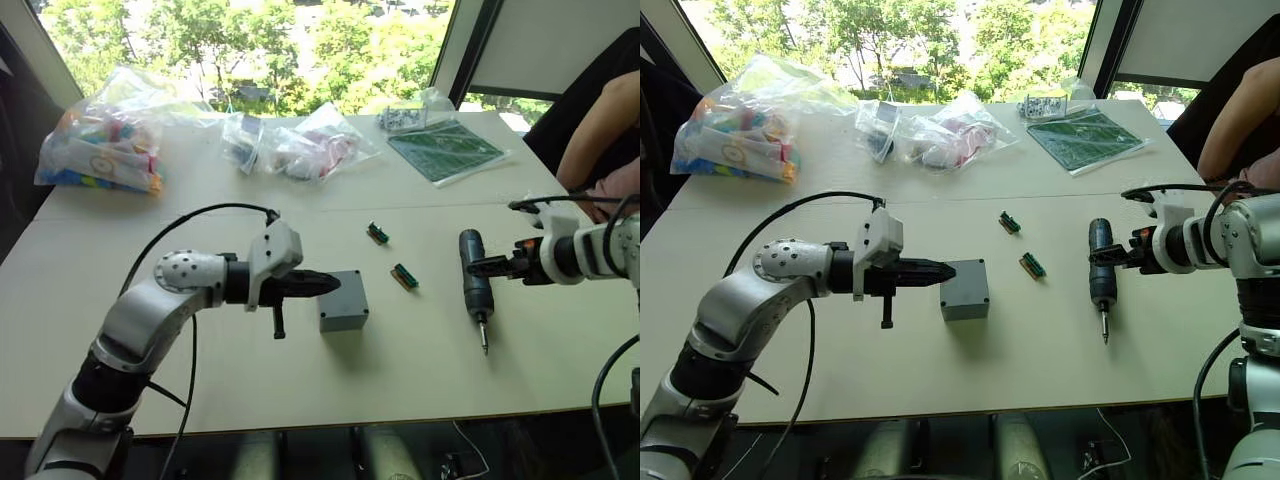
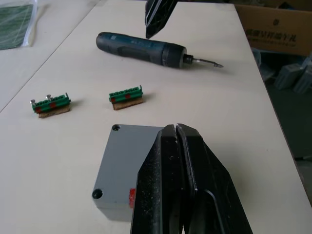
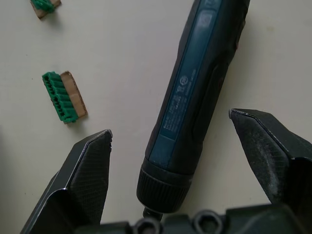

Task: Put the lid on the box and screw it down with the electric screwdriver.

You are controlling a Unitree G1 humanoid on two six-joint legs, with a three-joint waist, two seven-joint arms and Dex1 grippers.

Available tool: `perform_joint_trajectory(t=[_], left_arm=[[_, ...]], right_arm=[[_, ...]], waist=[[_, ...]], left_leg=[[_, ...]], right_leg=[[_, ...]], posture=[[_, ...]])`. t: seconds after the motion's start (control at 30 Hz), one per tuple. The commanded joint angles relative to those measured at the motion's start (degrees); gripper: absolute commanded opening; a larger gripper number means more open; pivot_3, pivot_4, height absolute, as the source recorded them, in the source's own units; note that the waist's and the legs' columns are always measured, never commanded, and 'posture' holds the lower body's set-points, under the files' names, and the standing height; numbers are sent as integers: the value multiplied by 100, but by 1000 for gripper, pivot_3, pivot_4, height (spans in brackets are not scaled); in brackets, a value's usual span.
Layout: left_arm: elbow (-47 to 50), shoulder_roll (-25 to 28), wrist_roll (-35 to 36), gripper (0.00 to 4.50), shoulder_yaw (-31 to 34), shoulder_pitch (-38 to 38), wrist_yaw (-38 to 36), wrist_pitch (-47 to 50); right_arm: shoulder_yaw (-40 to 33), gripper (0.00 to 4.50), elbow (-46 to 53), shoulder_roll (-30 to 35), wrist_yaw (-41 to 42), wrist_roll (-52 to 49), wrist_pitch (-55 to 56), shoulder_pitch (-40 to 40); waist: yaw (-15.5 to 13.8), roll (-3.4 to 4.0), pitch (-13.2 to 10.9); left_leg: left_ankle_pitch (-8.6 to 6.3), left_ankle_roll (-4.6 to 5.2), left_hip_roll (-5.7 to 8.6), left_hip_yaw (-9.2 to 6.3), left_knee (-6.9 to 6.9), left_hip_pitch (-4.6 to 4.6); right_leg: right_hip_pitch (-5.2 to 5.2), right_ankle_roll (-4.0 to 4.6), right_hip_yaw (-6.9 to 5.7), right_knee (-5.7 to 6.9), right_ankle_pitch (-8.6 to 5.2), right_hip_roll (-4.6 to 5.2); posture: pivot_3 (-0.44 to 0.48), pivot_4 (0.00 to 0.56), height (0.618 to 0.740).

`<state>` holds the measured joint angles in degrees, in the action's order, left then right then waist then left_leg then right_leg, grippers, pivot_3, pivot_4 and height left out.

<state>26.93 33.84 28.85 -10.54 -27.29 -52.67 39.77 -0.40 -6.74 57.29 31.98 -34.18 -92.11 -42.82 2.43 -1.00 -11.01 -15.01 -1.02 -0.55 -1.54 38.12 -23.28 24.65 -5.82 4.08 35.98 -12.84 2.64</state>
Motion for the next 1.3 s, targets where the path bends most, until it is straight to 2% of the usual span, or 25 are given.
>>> perform_joint_trajectory(t=[0.03,0.23,0.33,0.53,0.6,0.67,0.83,0.9,1.0,1.07,1.1,1.2,1.23,1.3], left_arm=[[326,-121,52,0,-6,156,267,41],[442,-149,15,0,58,451,545,74],[458,-31,-283,0,-200,541,648,42],[470,-182,-293,0,-233,593,843,68],[469,-203,-295,0,-230,602,870,69],[473,-210,-293,0,-222,612,885,72],[458,-177,-241,0,-144,692,853,34],[454,-169,-197,0,-87,739,823,18],[324,-179,-112,0,48,680,792,44],[191,-87,-82,0,160,689,686,-13],[78,-7,-139,0,156,639,615,-41],[-305,157,-165,0,235,399,369,-117],[-451,150,-114,0,266,246,303,-102],[-666,141,-3,0,329,60,174,-82]], right_arm=[[178,4357,-394,133,-53,-163,-39,-263],[963,4357,-495,179,161,-176,-39,-458],[1340,4357,-605,21,287,-175,-39,-617],[1736,4357,-1026,-305,411,54,-38,-855],[1771,3697,-1244,-397,431,199,23,-875],[1858,3380,-1352,-415,493,316,108,-883],[1867,1819,-1202,-403,625,363,-13,-841],[1765,1795,-1161,-409,608,367,-39,-818],[1226,1795,-1473,-501,488,479,-21,-1077],[1058,1795,-1351,-524,437,565,169,-1208],[761,1795,-1434,-571,401,557,215,-1490],[-672,1795,-1631,-974,67,361,638,-2371],[-1417,1795,-1271,-1252,-66,57,1178,-2425],[-2461,1795,-457,-1835,-294,-351,1891,-2245]], waist=[[12,0,0],[13,1,0],[12,1,0],[10,1,0],[9,-3,2],[10,-5,4],[16,-8,5],[14,-8,5],[14,-7,5],[17,-3,2],[22,1,0],[82,44,-25],[87,54,-31],[71,52,-31]], left_leg=[[0,0,0,-1,0,0],[0,0,-16,-8,-1,12],[0,0,-15,-7,-1,9],[0,0,-12,-2,-1,9],[0,0,-13,-6,-1,9],[0,0,-13,-5,0,11],[0,0,-14,-5,0,15],[0,0,-14,-5,0,15],[0,0,-14,-7,0,14],[0,0,-14,-4,0,14],[0,0,-13,-4,0,13],[0,0,-13,6,-1,0],[1,0,-13,10,-1,-8],[1,0,-16,0,-8,-15]], right_leg=[[0,0,0,1,0,-1],[0,1,-2,12,-1,-24],[0,1,-1,9,-1,-23],[0,0,1,7,0,-17],[0,0,-1,7,0,-20],[-3,1,-1,7,0,-20],[-6,1,-1,7,-1,-21],[-6,1,-1,8,0,-21],[-6,1,-2,7,0,-22],[-6,1,-1,7,0,-21],[-5,1,0,7,0,-21],[21,2,7,16,5,-21],[33,-2,11,18,10,-21],[41,-25,8,20,21,-31]], posture=[[0,150,740],[0,150,740],[0,150,740],[0,150,740],[0,150,740],[0,150,740],[0,150,740],[0,150,740],[0,150,740],[0,150,740],[0,150,740],[0,150,740],[0,150,740],[0,150,740]])
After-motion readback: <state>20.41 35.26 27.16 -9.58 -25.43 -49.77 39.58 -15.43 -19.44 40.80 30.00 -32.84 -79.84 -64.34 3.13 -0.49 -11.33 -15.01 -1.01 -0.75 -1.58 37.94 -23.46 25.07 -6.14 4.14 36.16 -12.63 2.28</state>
